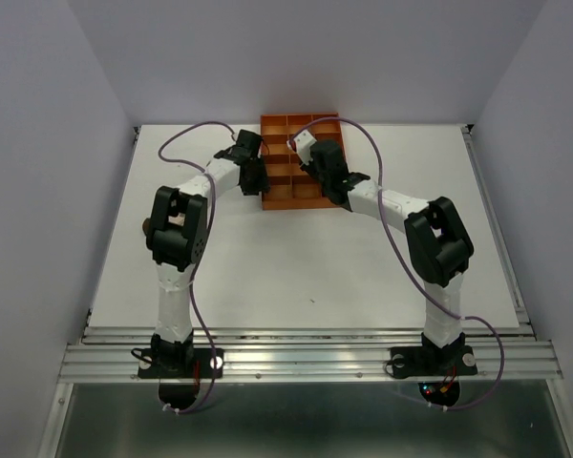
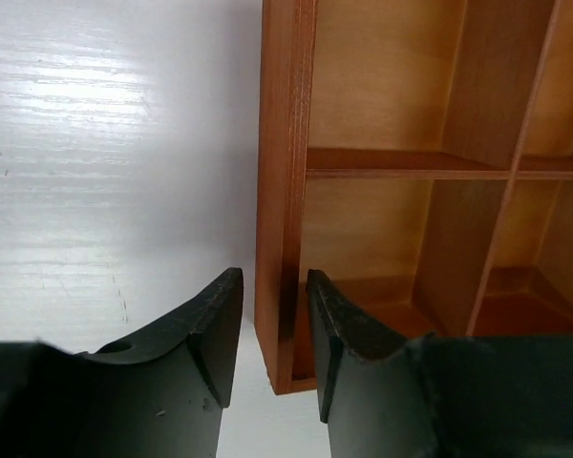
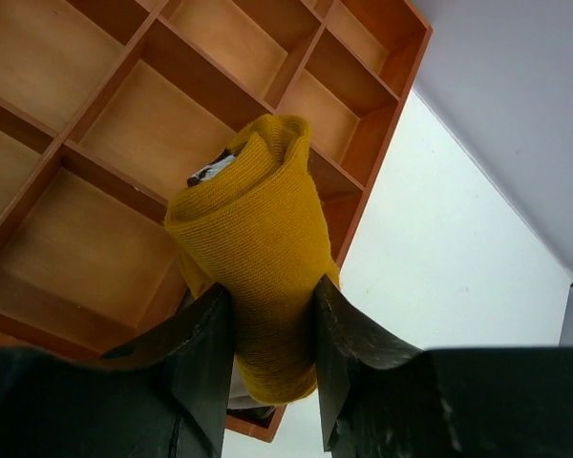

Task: Roll the socks
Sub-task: Place the sock in the storage box.

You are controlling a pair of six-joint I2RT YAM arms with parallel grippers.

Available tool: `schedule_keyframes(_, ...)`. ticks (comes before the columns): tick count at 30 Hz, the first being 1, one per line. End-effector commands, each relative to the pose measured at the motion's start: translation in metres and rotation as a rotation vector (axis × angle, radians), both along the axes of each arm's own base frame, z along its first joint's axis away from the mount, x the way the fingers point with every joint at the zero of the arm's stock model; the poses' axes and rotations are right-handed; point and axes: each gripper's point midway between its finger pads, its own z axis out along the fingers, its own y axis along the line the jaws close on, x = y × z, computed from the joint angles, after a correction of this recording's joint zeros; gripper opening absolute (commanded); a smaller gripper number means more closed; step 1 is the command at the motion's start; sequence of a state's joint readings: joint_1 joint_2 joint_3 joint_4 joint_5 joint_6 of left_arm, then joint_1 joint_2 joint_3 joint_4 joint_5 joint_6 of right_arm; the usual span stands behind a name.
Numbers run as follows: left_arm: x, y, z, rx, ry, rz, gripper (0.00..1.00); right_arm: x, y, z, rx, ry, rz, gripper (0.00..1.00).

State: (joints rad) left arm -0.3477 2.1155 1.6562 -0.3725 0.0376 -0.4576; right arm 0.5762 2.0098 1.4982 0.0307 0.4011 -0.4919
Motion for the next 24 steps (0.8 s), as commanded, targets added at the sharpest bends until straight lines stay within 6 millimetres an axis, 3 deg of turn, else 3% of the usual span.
schedule_keyframes(1,0.018,-0.010,0.018,0.020,-0.071,-0.076,0.40,0.015,0.015,0.024,0.079,-0.069,0.029,0.01)
schedule_keyframes(5,0.019,-0.011,0.016,0.044,-0.084,-0.087,0.31,0.015,0.015,0.019,0.066,-0.061,0.031,0.01)
schedule_keyframes(9,0.020,-0.016,0.008,0.040,-0.076,-0.111,0.16,0.016,0.015,0.017,0.065,-0.059,0.029,0.01)
schedule_keyframes(11,0.022,-0.019,0.008,0.044,-0.079,-0.133,0.01,0.016,0.015,0.021,0.072,-0.066,0.029,0.01)
schedule_keyframes(24,0.027,-0.012,0.005,0.133,-0.095,-0.146,0.00,0.024,0.006,0.044,0.035,-0.146,-0.014,0.01)
